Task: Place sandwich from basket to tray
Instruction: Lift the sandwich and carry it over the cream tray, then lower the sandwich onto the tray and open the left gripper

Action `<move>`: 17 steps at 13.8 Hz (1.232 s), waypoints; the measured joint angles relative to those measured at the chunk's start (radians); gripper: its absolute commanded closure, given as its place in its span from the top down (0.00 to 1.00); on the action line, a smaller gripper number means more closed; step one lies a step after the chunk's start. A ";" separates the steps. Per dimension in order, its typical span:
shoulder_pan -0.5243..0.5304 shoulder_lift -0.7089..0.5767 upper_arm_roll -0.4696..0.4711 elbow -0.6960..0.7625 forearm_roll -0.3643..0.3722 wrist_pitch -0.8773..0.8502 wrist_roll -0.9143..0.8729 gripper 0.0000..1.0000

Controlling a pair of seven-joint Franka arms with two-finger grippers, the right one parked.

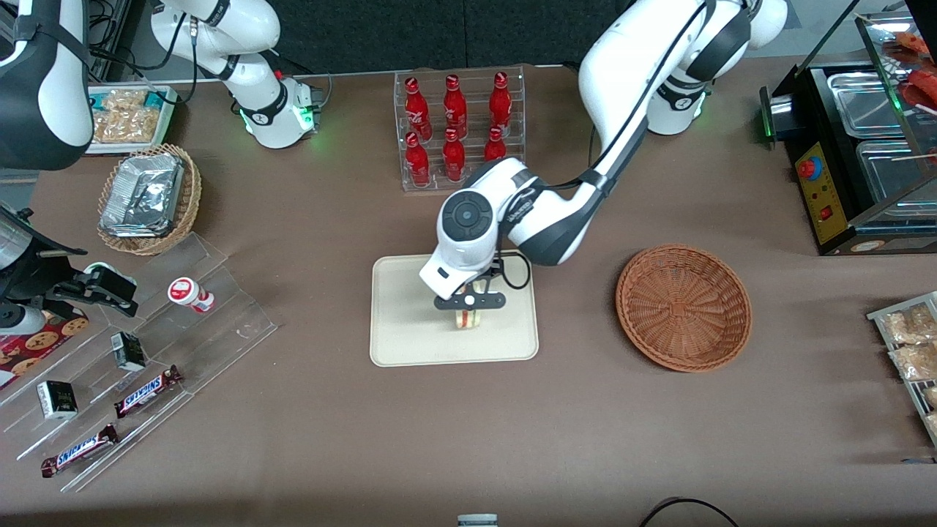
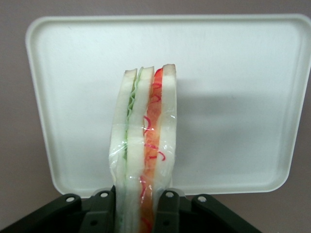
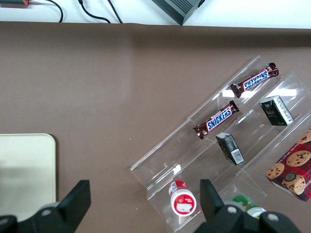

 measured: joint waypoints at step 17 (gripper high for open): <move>-0.051 0.122 0.007 0.029 0.031 0.156 -0.119 1.00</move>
